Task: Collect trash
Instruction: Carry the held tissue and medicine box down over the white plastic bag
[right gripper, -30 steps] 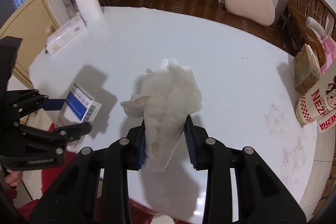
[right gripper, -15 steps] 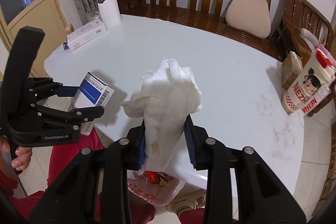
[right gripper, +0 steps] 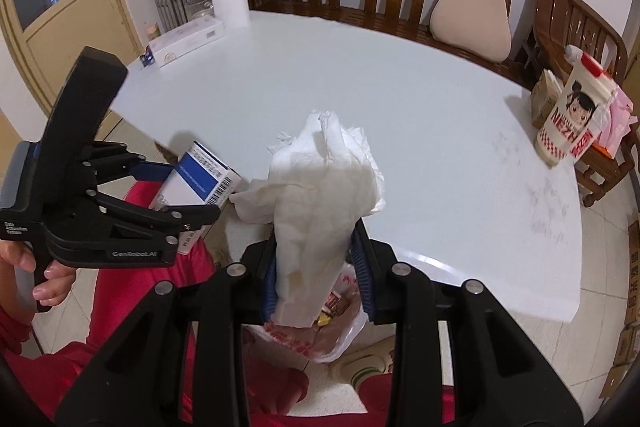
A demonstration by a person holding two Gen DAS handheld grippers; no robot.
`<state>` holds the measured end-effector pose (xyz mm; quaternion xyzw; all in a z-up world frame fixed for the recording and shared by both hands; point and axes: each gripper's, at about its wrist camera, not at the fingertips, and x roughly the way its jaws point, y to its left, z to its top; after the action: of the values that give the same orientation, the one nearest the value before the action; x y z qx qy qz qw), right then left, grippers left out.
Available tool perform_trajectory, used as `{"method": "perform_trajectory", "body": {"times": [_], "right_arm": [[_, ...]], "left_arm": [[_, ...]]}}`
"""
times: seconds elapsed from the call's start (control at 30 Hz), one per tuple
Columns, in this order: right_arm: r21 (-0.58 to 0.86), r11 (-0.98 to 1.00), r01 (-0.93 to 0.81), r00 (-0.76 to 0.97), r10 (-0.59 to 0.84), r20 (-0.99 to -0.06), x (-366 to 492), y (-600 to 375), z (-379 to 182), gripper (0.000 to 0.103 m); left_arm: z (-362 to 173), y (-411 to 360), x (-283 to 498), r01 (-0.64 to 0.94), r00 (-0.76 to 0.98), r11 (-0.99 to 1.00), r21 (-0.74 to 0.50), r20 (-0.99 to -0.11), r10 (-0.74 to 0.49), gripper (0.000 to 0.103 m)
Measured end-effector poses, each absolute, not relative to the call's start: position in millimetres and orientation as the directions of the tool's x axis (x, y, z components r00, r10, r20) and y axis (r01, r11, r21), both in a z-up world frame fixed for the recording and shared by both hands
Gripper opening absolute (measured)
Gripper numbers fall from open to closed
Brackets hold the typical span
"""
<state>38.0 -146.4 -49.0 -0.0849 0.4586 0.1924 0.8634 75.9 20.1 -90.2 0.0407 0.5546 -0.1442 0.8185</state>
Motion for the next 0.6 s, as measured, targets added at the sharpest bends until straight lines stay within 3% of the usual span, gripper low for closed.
{"method": "perform_trajectory", "body": {"times": [0.6], "right_arm": [[0.071, 0.925, -0.374, 0.420, 0.237, -0.876, -15.0, -140.4, -124.6, 0.032]], "left_arm": [[-172.1, 6.9, 29.9, 0.345, 0.231, 0.933, -0.106, -0.953, -0.194, 0.060]]}}
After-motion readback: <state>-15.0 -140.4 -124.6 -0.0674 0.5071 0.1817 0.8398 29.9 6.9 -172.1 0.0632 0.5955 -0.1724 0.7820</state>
